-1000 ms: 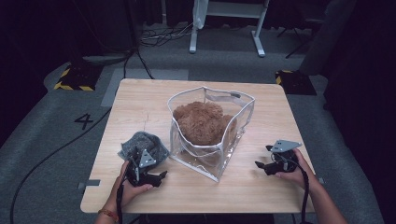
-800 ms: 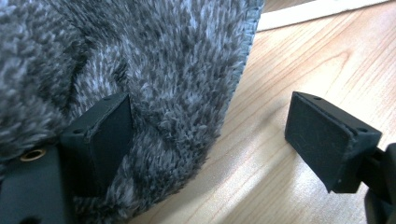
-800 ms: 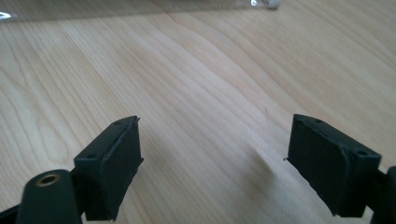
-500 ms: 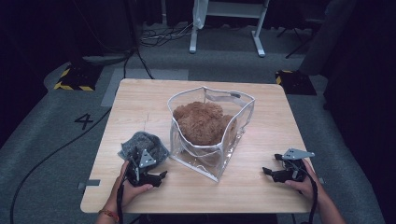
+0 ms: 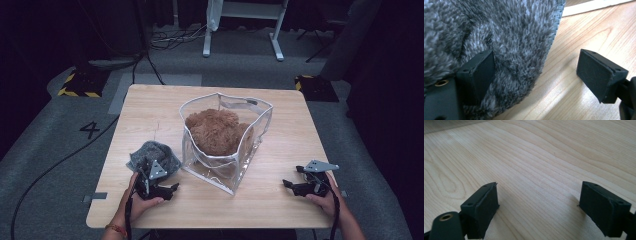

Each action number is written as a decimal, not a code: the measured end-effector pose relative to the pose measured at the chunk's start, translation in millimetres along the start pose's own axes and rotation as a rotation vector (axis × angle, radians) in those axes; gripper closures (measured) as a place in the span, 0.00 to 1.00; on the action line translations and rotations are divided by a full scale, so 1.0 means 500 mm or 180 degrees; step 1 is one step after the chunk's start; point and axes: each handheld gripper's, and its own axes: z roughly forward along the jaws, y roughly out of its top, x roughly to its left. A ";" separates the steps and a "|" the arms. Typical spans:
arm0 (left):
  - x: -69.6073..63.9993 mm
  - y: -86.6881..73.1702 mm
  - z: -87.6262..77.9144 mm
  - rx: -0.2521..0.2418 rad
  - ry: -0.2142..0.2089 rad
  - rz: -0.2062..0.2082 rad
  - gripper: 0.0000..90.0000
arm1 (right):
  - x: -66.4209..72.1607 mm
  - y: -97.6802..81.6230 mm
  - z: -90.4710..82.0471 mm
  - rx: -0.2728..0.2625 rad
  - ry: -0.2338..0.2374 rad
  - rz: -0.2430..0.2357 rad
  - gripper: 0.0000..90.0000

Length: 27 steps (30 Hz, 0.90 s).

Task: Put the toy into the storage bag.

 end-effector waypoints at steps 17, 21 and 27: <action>0.000 0.000 0.000 -0.0002 0.0000 0.0007 0.18 | 0.000 0.000 0.000 -0.0004 0.0003 0.0001 0.17; 0.001 0.000 0.000 -0.0001 0.0004 0.0014 0.18 | 0.000 0.000 0.000 -0.0004 0.0004 0.0001 0.17; 0.000 0.000 0.000 -0.0004 -0.0004 -0.0003 0.18 | 0.000 0.000 0.000 -0.0003 0.0003 0.0001 0.17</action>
